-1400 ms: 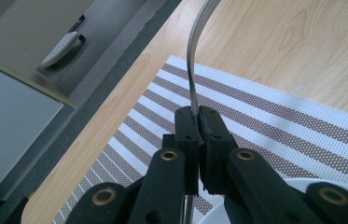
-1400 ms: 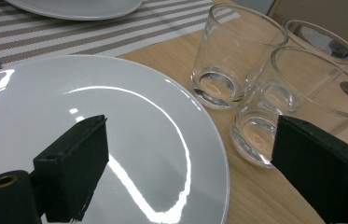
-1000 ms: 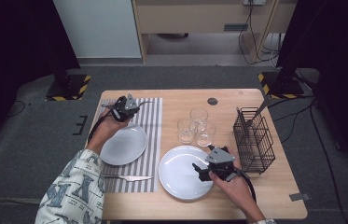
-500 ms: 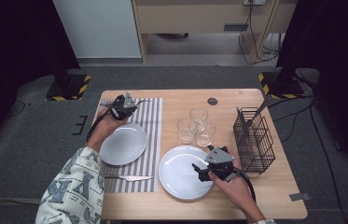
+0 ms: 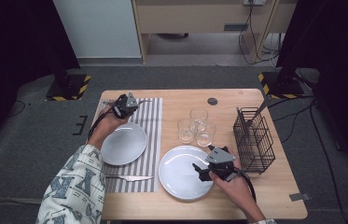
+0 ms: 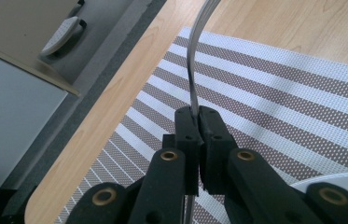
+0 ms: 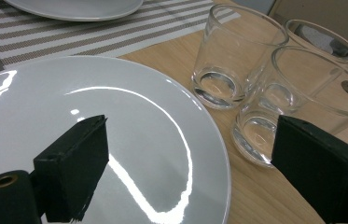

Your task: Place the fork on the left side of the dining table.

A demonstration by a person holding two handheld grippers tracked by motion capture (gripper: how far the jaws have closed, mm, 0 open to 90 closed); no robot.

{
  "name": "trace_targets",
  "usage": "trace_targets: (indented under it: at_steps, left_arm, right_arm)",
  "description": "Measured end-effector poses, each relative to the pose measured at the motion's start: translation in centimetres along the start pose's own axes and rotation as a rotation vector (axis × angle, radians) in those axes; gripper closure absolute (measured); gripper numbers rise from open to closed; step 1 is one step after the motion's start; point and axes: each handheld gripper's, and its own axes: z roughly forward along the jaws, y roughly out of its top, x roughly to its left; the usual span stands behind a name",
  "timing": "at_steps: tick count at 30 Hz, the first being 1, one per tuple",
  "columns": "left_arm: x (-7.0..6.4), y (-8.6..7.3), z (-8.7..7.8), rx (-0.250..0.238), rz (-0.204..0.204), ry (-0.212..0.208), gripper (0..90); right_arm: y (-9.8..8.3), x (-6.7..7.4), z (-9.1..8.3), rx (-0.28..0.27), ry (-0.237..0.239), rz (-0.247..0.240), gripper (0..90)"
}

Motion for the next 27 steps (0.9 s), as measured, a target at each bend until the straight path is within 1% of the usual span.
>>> trace_targets:
  at_steps: [3, 10, 12, 17, 22, 27]
  left_arm:
    - [-0.1, -0.3, 0.5, -0.001, 0.002, -0.012, 87.4]
    - [-0.4, -0.8, 1.6, 0.014, 0.010, -0.022, 87.3]
    - [-0.4, -0.9, 1.8, 0.016, 0.006, -0.024, 87.3]
    - [-0.5, -1.0, 2.0, 0.017, 0.006, -0.026, 87.2]
    - [-0.6, -0.9, 2.2, 0.018, 0.012, -0.028, 87.2]
    - [-0.8, -0.9, 2.4, 0.027, 0.026, -0.032, 87.2]
  right_arm:
    - [0.0, 0.0, 0.0, 0.001, 0.000, -0.001, 10.9]
    - [0.0, 0.1, 0.1, 0.008, 0.000, 0.000, 10.8]
    - [0.0, 0.0, 0.1, 0.009, -0.001, 0.003, 10.8]
    - [-0.1, -0.1, 0.1, 0.009, -0.001, 0.011, 10.8]
    - [0.0, -0.1, 0.0, 0.011, -0.001, 0.006, 10.8]
    - [-0.1, -0.2, 0.1, 0.015, -0.003, 0.010, 10.8]
